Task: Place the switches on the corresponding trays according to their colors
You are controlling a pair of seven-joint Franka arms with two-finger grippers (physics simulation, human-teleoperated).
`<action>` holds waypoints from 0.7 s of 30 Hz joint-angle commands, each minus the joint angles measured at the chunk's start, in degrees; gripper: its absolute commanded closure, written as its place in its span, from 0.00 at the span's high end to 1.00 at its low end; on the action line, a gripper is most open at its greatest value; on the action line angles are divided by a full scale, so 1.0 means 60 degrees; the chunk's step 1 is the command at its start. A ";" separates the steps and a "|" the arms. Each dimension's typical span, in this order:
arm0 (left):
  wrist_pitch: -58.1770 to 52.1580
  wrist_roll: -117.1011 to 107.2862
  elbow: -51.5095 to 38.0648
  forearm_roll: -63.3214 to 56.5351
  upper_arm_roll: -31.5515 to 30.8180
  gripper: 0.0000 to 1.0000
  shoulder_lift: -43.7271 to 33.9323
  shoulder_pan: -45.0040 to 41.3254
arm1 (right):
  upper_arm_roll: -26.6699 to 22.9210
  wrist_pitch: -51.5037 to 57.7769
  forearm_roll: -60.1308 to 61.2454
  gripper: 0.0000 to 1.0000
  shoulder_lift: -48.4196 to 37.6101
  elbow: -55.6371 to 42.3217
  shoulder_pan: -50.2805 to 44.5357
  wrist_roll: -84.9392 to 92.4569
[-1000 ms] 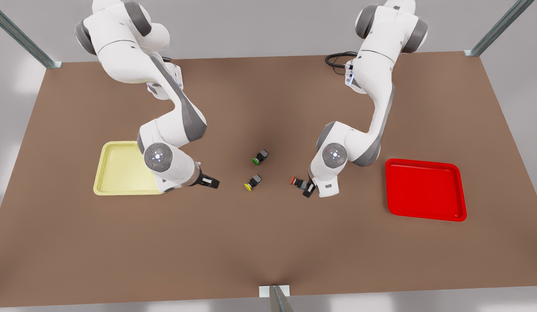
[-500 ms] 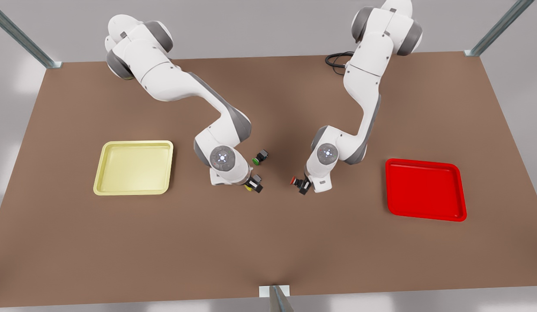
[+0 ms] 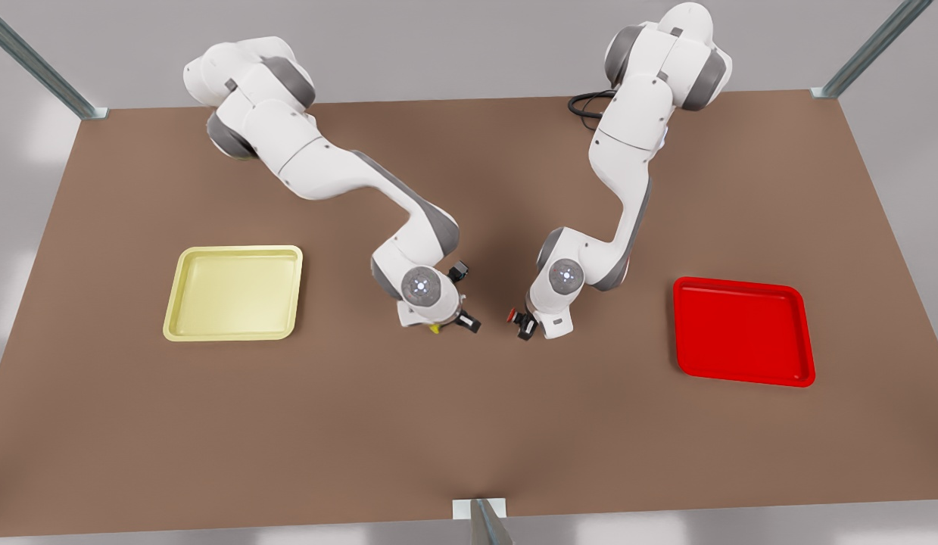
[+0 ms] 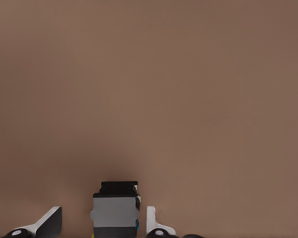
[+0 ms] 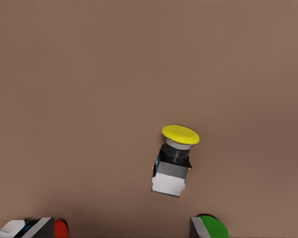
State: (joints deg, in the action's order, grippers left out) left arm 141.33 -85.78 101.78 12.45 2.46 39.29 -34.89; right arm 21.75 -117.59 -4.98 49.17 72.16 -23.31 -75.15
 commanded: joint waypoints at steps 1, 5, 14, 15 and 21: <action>0.0000 0.0000 0.0000 0.0034 0.0000 0.66 0.0000 0.0000 | 0.0007 -0.0001 -0.0019 1.00 0.0022 0.0000 0.0002 0.0000; 0.0000 0.0000 0.0000 0.0034 0.0000 0.58 0.0014 -0.0015 | 0.0271 -0.0498 -0.0677 1.00 0.0066 0.0936 0.0017 -0.0627; -0.0044 0.0000 0.0014 0.0034 0.0000 0.54 -0.0015 0.0000 | 0.0564 -0.1597 -0.1646 1.00 0.0037 0.1962 0.0310 -0.1230; -0.0044 0.0000 0.0014 0.0048 0.0000 0.54 -0.0001 0.0000 | 0.0564 -0.1802 -0.1646 1.00 0.0066 0.1962 0.0310 -0.1245; -0.0044 0.0015 0.0014 0.0048 0.0029 0.53 0.0000 0.0029 | 0.0564 -0.2271 -0.1690 1.00 0.0110 0.2446 0.0354 -0.1259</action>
State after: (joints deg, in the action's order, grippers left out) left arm 141.14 -85.69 101.87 12.73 2.64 39.29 -34.72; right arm 25.12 -131.22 -15.12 49.84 86.83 -21.18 -82.71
